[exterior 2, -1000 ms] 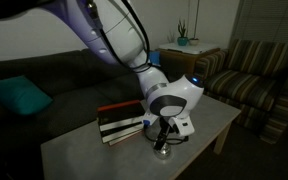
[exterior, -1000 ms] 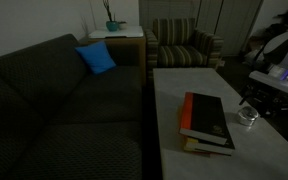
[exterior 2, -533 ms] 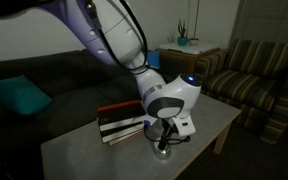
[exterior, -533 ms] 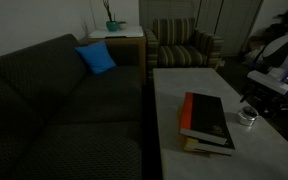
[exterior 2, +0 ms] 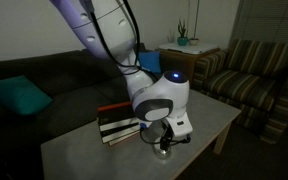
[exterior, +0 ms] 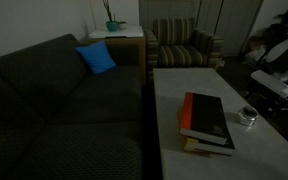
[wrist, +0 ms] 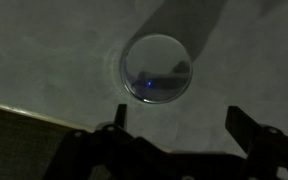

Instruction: Place the lid on the silver container

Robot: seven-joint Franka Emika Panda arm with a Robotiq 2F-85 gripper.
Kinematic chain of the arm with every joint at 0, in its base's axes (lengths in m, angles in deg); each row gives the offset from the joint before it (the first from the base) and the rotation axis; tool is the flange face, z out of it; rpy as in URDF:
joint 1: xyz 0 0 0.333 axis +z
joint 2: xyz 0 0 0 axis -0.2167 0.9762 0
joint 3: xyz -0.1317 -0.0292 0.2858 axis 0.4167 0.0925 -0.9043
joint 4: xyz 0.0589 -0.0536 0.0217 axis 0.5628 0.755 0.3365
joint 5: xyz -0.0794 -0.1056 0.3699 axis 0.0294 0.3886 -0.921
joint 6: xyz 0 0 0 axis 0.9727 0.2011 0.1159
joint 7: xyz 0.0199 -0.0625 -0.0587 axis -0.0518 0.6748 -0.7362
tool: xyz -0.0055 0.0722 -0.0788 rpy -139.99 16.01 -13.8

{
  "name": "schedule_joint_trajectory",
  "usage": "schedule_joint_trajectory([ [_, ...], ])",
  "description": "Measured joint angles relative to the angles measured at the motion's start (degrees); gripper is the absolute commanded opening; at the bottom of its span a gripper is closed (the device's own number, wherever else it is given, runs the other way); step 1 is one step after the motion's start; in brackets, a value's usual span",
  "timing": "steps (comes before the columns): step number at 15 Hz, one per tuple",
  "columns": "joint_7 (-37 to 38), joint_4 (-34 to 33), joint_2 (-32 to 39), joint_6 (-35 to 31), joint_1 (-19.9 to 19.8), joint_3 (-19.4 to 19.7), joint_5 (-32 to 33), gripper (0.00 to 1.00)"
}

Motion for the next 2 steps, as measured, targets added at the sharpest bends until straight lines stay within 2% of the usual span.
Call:
schedule_joint_trajectory([
  [2, 0.04, 2.23, -1.39, -1.23, 0.52, 0.55, 0.01, 1.0],
])
